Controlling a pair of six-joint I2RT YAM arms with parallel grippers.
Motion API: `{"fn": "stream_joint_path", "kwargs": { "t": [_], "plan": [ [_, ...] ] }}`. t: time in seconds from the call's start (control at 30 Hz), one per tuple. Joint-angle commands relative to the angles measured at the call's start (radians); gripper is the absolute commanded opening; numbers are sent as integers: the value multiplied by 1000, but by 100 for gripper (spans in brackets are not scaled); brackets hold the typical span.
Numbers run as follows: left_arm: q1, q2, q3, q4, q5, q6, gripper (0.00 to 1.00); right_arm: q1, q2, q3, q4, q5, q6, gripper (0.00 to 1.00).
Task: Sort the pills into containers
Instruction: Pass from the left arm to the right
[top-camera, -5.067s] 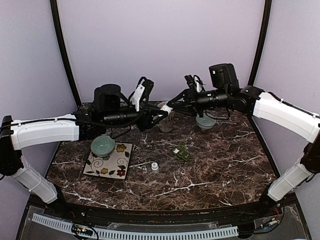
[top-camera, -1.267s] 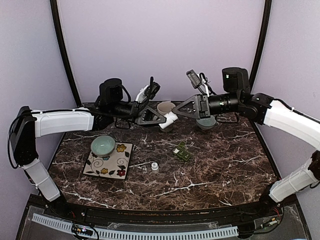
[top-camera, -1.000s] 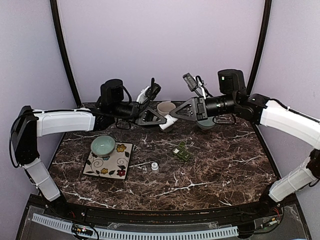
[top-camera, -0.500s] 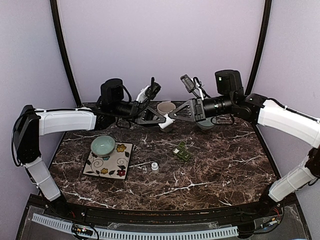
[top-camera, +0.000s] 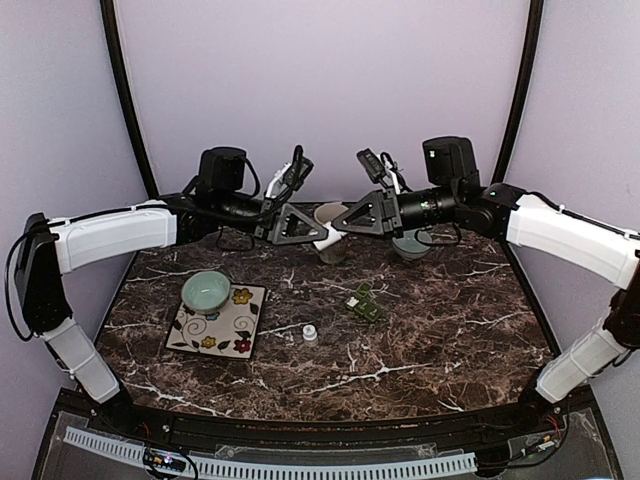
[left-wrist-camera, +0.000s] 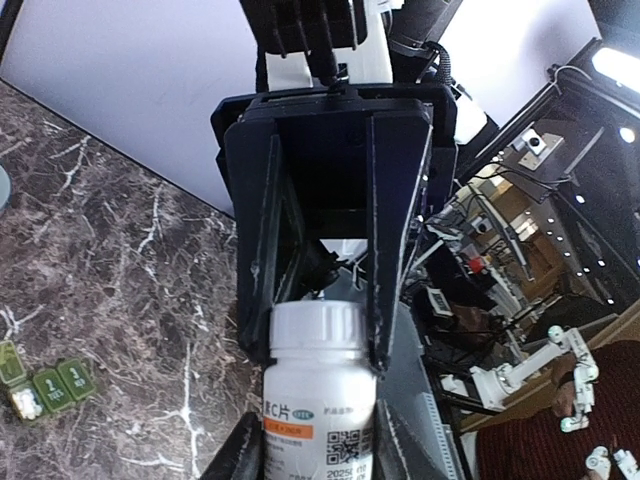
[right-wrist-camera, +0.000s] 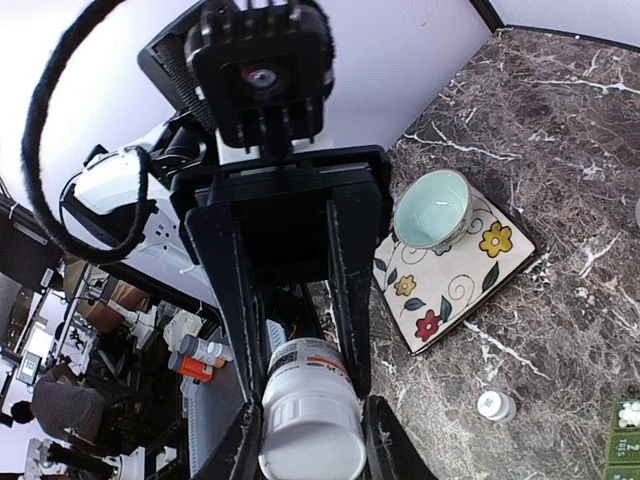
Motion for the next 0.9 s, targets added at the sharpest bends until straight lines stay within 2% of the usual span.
{"fn": "stream_joint_path", "kwargs": {
  "t": [0.0,0.1,0.23,0.57,0.7,0.87],
  "plan": [
    [-70,-75,96,-170,-348,307,8,19,51,46,-46,43,142,0],
    [-135,-85,120,-242,-550,423,8,20,71,55,-67,55,170,0],
    [-200,-93,112,-235,-713,498,8,22,79,56,-69,70,203,0],
    [-224,-131,51,-157,-837,503,11,22,66,45,-91,98,196,0],
    [-224,-147,25,-131,-855,481,22,22,61,50,-114,111,175,0],
    [-224,-154,23,-130,-866,466,45,22,50,51,-138,136,149,0]
  ]
}}
